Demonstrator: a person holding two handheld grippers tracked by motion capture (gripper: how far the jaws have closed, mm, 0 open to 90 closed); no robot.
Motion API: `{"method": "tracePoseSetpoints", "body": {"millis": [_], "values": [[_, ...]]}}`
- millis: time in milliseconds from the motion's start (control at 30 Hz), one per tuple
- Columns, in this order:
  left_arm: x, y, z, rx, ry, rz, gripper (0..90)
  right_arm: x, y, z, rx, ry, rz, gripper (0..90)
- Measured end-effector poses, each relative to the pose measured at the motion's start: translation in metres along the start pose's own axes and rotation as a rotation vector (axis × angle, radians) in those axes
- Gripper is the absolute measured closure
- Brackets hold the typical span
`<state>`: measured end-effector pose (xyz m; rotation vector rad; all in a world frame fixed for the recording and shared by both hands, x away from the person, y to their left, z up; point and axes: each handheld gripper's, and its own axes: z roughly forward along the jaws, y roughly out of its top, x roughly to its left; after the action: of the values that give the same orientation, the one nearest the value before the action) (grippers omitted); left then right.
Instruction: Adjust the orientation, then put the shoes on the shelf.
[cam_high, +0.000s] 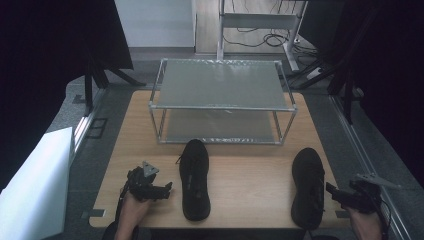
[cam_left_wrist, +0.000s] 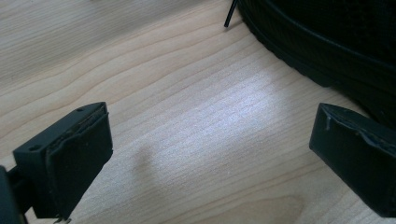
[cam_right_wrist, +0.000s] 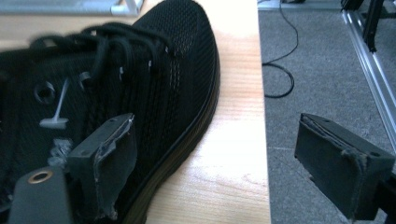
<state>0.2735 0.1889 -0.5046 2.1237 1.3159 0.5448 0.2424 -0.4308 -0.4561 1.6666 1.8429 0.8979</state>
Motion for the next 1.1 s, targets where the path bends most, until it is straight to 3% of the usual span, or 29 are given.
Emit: {"method": "tracePoseSetpoints", "body": {"millis": [167,367,633,733,1033,1100], "values": [[0.000,0.001,-0.002,-0.009,-0.007,-0.014,0.0,0.001,0.001,-0.006,-0.019,0.030,0.008,12.3],[-0.003,0.006,-0.008,-0.041,-0.027,-0.035,0.0,0.010,0.005,-0.013,-0.047,0.111,0.019,10.3],[-0.012,0.025,-0.022,-0.113,-0.076,-0.059,2.1,0.022,0.007,-0.003,-0.020,0.151,0.007,8.6],[-0.023,0.037,-0.027,-0.140,-0.117,-0.055,3.3,0.027,0.007,0.006,0.006,0.156,-0.001,8.1],[-0.044,0.053,-0.017,-0.123,-0.170,-0.027,3.2,0.028,0.006,0.023,0.053,0.182,0.012,6.4],[-0.047,0.055,-0.016,-0.119,-0.179,-0.027,3.1,0.031,0.006,0.031,0.077,0.176,-0.004,5.7]]}}
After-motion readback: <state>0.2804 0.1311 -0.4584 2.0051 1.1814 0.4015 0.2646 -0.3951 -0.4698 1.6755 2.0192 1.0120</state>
